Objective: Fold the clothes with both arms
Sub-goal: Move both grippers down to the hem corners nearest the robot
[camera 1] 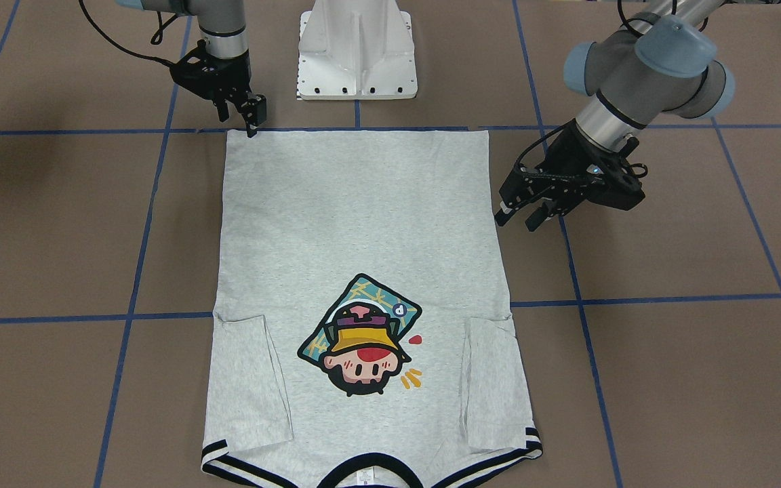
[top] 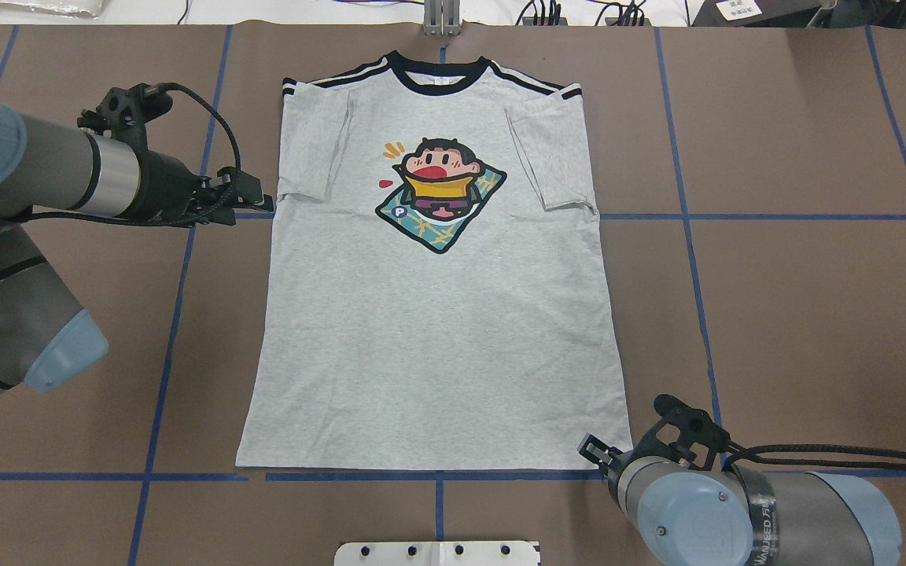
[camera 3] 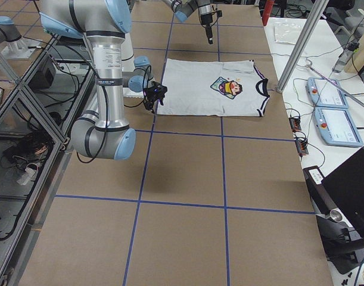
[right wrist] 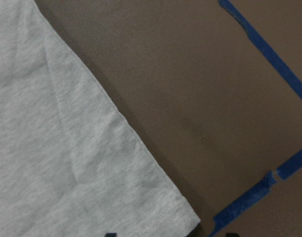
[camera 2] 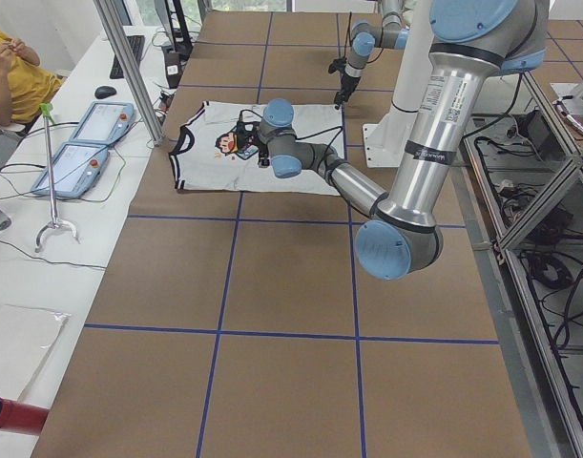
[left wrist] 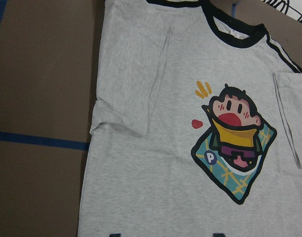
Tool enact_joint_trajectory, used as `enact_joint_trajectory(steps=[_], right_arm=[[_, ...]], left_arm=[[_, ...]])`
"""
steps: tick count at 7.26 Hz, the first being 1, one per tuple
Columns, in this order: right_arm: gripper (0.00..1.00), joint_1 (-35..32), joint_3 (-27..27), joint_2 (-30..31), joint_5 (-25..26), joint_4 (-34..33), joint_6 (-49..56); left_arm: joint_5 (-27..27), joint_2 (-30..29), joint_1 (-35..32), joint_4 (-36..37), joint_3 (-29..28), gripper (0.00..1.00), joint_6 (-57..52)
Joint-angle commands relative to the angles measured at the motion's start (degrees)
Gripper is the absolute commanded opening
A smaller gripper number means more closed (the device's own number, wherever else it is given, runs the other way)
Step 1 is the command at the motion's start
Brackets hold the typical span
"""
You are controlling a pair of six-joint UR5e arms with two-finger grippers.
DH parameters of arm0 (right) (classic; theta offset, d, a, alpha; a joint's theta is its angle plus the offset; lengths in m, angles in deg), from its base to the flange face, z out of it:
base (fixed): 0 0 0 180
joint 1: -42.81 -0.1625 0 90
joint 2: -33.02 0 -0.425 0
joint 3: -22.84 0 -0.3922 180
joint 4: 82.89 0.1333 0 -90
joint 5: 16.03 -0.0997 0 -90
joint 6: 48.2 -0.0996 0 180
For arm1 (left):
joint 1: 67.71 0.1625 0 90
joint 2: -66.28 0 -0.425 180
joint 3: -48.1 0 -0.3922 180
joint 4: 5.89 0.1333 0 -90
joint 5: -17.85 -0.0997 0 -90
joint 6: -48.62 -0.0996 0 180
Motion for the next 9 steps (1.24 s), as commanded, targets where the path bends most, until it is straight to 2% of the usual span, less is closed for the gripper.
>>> enact_joint_trajectory(steps=[1,6,8,9], right_arm=[[0.78,0.05,0.21,-0.02,-0.02,0.00,0.00],[0.77,-0.04,1.26,0.07,0.07,0.00,-0.09],[0.38,-0.22,1.08,0.33,0.16,-0.09,-0.35],[0.00,-0.22,1.17,0.24,0.07,-0.09,-0.61]], left_arm=[[0.02,0.00,0.02,-0.01,-0.12,0.69,-0.06],[0.19,-0.53,0.02,-0.10,-0.74,0.69,-0.15],[0.02,-0.61,0.29,-0.10,-1.00,0.69,-0.15],[-0.07,-0.61,0.37,-0.10,-1.00,0.69,-0.15]])
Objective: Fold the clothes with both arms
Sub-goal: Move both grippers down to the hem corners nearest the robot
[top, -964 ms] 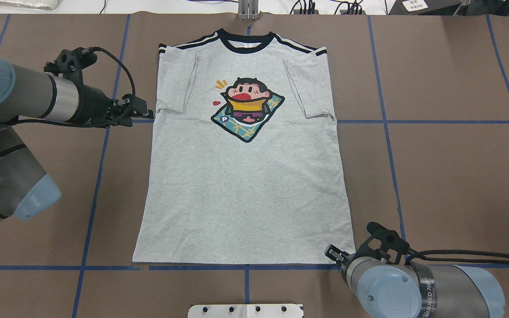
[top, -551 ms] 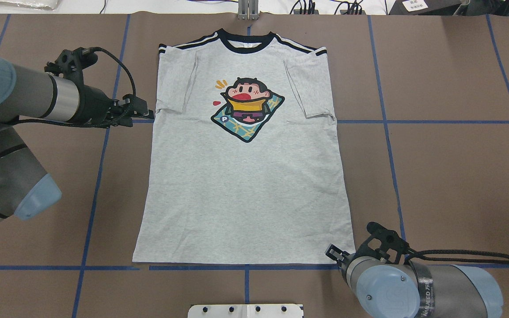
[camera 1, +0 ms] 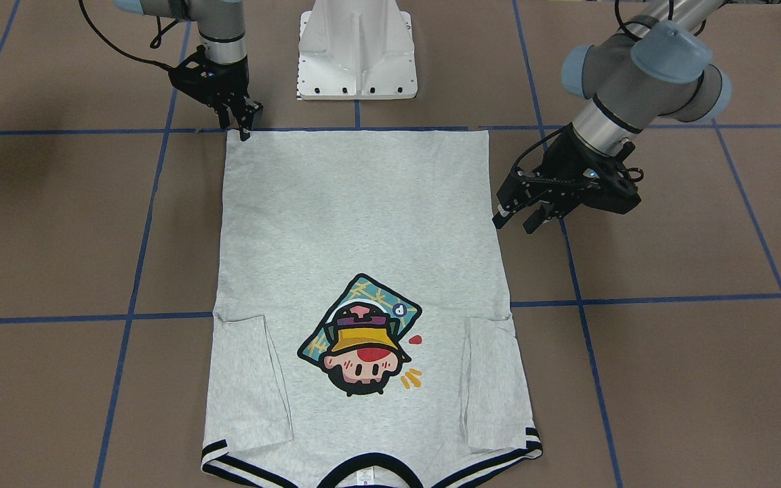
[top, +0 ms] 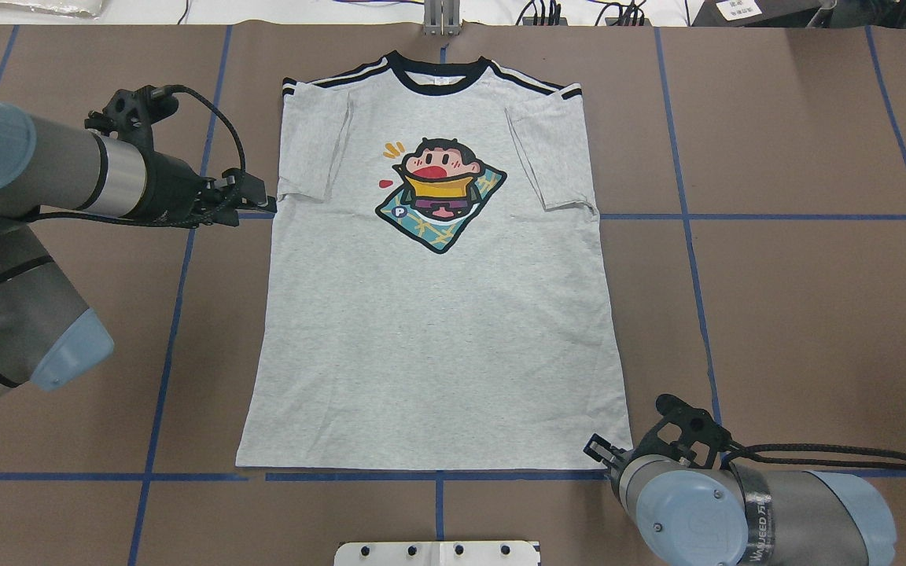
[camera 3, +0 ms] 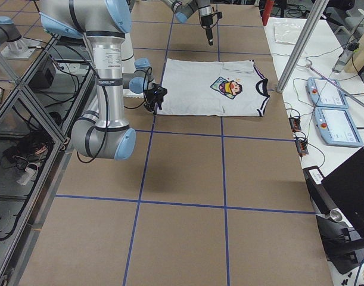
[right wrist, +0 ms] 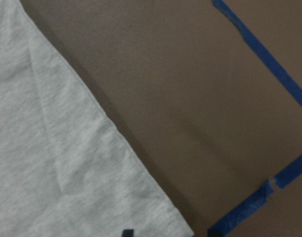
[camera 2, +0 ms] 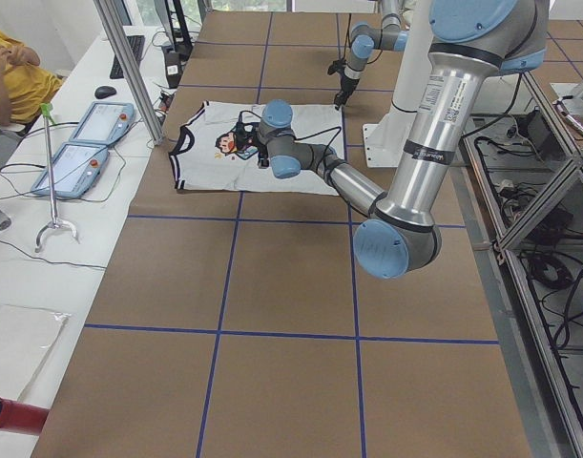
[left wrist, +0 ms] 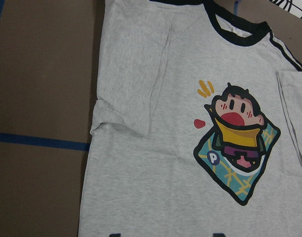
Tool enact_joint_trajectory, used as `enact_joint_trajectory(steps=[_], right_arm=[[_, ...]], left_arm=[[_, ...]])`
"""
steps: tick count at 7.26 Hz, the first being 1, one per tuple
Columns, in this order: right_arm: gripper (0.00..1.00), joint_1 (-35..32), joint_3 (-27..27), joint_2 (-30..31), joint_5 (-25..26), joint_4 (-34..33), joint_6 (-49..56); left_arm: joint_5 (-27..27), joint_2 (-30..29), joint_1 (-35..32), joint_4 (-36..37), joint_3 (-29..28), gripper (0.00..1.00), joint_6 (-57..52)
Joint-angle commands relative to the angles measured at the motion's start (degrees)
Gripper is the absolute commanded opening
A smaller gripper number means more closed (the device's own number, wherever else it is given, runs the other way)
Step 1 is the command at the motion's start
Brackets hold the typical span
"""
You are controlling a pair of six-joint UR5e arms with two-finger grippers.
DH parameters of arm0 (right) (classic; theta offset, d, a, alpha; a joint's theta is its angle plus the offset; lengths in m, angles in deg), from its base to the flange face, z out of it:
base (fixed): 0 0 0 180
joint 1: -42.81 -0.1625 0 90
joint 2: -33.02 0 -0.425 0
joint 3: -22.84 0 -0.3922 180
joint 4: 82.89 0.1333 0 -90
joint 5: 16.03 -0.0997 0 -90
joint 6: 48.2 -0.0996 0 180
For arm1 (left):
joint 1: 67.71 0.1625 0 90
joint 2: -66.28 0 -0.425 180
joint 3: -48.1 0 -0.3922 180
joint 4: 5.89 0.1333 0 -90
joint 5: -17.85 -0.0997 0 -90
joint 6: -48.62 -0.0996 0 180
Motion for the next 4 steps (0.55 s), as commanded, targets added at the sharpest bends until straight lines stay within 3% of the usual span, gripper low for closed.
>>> enact_joint_trajectory(steps=[1,3,4], right_arm=[[0.00,-0.10,-0.15,0.07,-0.03,0.08,-0.16],[0.00,-1.33,-3.04,0.25,-1.60,-0.01,-0.08],[0.00,-2.38,-3.58,0.16,-4.66,-0.01,-0.07]], left_arm=[[-0.09,-0.05,0.11,0.00,0.04,0.69,0.00],[0.26,-0.22,0.98,0.17,0.56,0.69,1.22],[-0.17,-0.05,3.77,0.26,1.44,0.66,7.06]])
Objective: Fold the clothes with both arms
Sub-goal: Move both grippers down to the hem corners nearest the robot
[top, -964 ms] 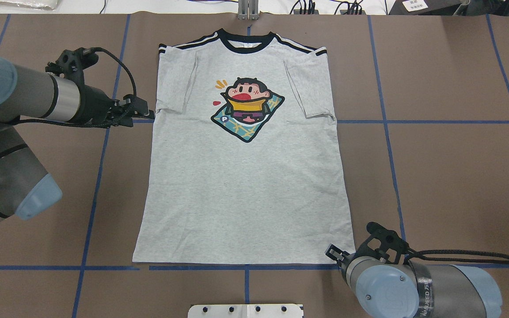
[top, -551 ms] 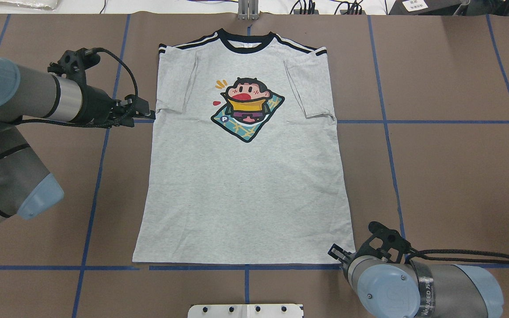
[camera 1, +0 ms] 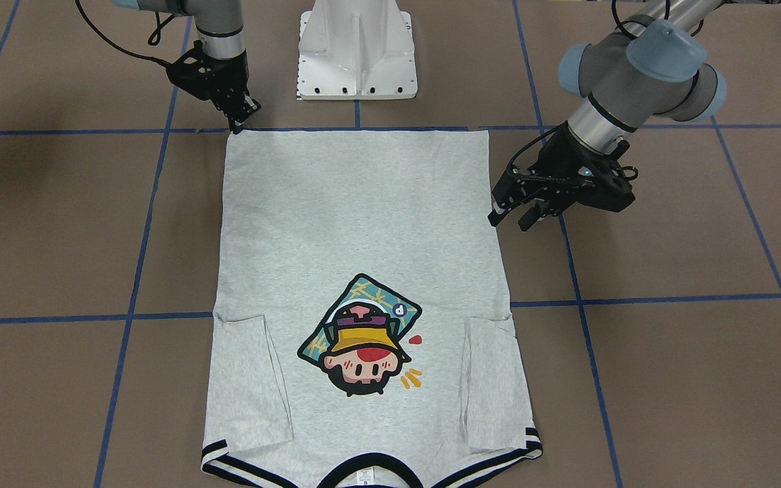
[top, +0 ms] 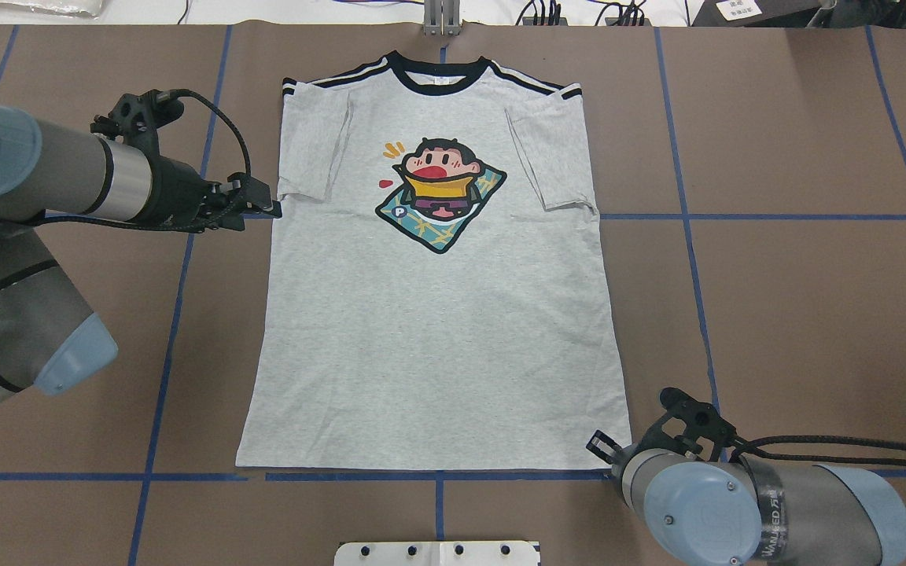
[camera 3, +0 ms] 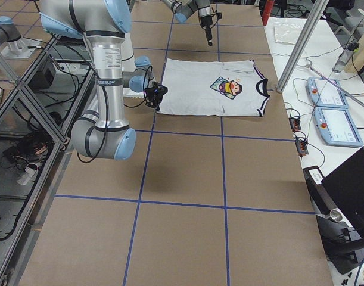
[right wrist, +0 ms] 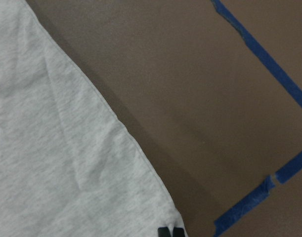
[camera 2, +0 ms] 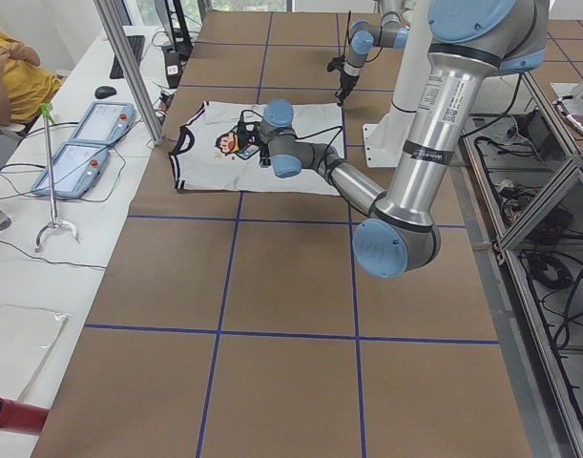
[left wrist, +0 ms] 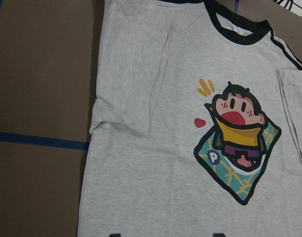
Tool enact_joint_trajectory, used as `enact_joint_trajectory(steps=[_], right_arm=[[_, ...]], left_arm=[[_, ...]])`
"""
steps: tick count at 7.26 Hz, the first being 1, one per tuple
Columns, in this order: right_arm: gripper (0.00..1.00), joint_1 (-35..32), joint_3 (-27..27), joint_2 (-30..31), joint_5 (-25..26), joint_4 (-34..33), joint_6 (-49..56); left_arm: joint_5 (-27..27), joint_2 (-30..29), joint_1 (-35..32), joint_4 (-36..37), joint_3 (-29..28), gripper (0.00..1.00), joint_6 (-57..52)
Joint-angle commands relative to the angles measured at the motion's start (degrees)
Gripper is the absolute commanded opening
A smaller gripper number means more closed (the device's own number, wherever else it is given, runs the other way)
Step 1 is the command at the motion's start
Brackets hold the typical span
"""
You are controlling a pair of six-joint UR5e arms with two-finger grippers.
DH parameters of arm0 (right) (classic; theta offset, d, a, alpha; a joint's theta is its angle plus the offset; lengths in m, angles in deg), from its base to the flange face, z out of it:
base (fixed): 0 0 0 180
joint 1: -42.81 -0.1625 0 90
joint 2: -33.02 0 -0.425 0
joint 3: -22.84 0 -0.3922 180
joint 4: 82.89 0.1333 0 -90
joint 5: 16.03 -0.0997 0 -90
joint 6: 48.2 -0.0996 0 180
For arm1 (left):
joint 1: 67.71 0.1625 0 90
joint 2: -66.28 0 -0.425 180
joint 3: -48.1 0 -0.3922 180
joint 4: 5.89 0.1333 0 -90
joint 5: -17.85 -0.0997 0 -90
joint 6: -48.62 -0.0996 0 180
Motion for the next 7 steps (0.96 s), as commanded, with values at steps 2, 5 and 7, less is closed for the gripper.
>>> enact_joint_trajectory(steps=[2,5,7], right_arm=[[0.00,-2.65,-1.38,0.10,-5.51,0.08,0.47],[0.00,-2.58,-1.39,0.02,-5.78,0.17,0.82],[0.00,-2.57,-1.21,-0.07,-5.70,0.17,0.74]], left_arm=[[-7.11,1.56,10.45,0.47,2.95,0.66,12.58],[-20.48,12.35,24.08,11.16,15.77,0.66,18.74],[-22.28,13.08,28.68,18.11,16.85,0.66,21.74]])
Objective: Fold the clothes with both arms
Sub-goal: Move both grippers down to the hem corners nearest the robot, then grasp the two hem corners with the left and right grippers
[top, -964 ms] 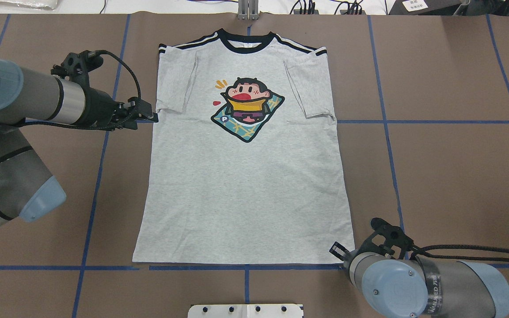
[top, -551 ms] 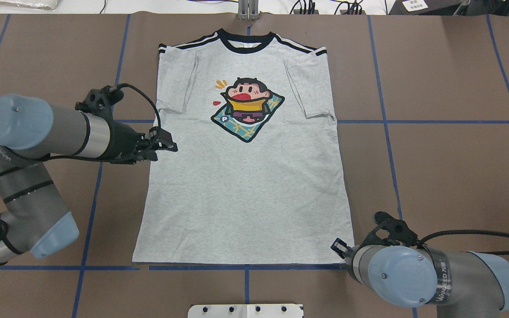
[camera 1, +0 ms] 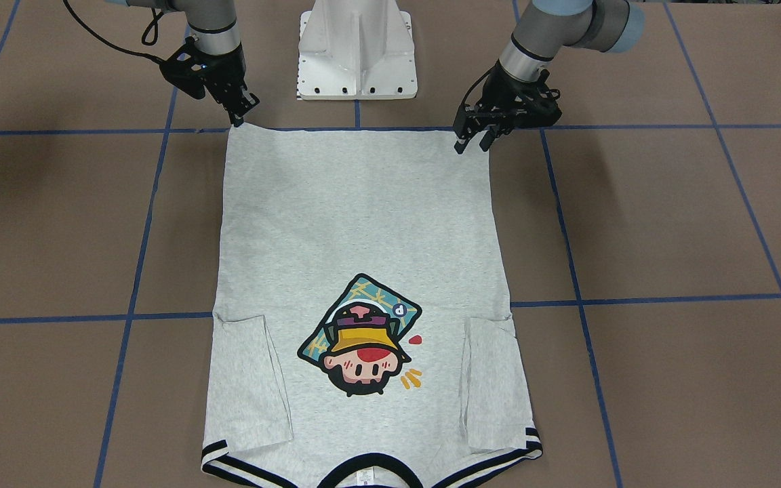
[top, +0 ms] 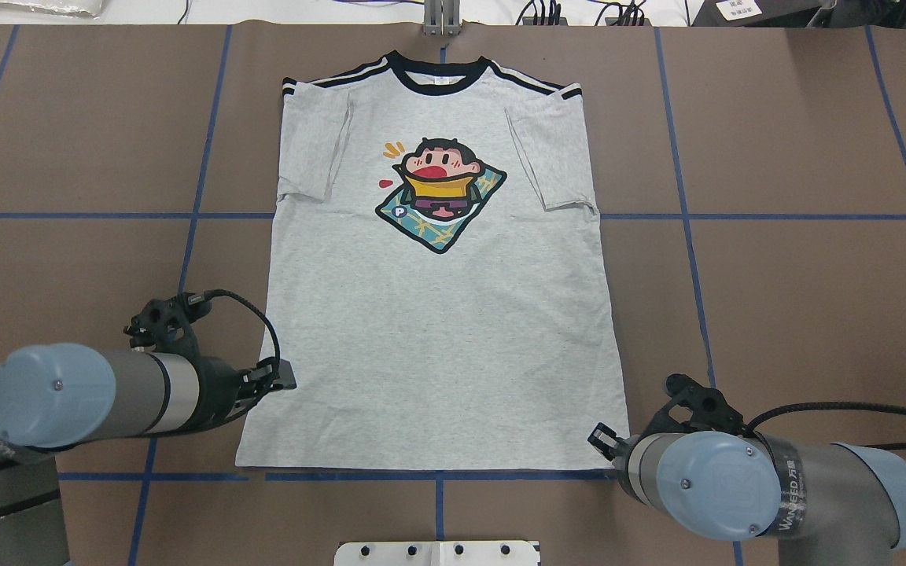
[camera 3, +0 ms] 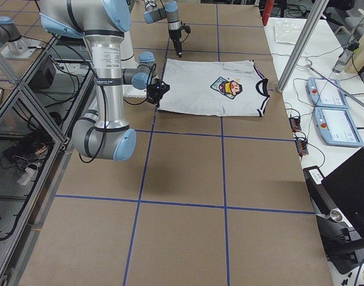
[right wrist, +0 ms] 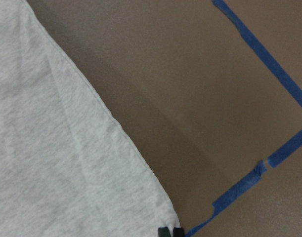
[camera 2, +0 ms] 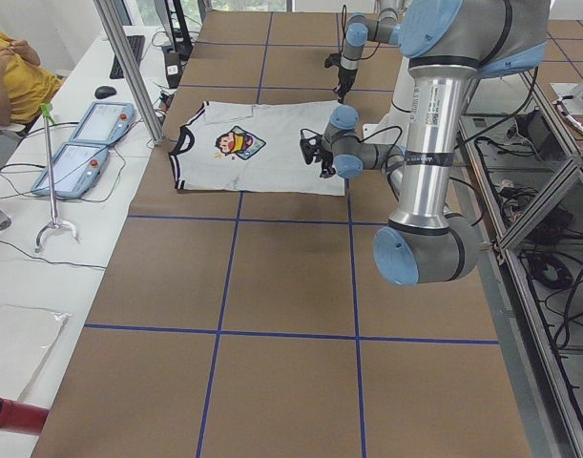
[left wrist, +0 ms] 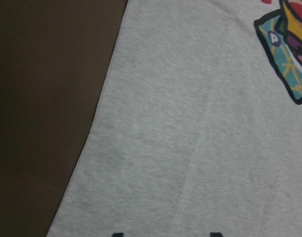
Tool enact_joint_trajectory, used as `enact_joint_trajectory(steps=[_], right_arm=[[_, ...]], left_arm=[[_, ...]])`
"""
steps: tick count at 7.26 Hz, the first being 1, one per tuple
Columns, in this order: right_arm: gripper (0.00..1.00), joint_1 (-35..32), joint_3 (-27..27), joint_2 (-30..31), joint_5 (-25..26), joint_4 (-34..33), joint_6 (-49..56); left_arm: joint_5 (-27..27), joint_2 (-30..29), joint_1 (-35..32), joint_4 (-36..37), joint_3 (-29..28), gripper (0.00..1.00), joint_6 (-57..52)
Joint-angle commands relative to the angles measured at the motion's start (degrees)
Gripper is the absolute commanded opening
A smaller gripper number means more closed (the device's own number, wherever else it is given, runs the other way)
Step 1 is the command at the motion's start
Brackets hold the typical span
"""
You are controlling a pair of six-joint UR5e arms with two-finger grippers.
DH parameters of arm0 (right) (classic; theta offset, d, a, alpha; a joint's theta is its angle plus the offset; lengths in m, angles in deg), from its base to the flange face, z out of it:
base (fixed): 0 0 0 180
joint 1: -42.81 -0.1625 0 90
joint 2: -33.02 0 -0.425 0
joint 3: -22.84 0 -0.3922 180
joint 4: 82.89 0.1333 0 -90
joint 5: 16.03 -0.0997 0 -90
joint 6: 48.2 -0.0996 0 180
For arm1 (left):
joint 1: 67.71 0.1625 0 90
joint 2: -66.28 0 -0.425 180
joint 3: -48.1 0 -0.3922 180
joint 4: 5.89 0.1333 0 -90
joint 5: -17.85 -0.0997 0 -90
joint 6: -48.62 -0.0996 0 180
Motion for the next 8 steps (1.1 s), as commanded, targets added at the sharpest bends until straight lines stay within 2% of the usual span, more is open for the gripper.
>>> enact_joint_trajectory(steps=[1,5,8], right_arm=[[0.00,-0.01,0.40,0.22,0.14,0.01,-0.12],[0.00,-0.01,0.41,0.31,0.23,0.01,-0.12],[0.00,-0.10,0.40,0.31,0.23,0.01,-0.12]], left_arm=[[-1.62,0.77,4.23,5.81,0.82,0.65,2.97],[-1.63,0.86,5.12,10.30,0.64,0.59,4.65],[-1.36,1.56,6.16,10.31,0.29,0.57,4.74]])
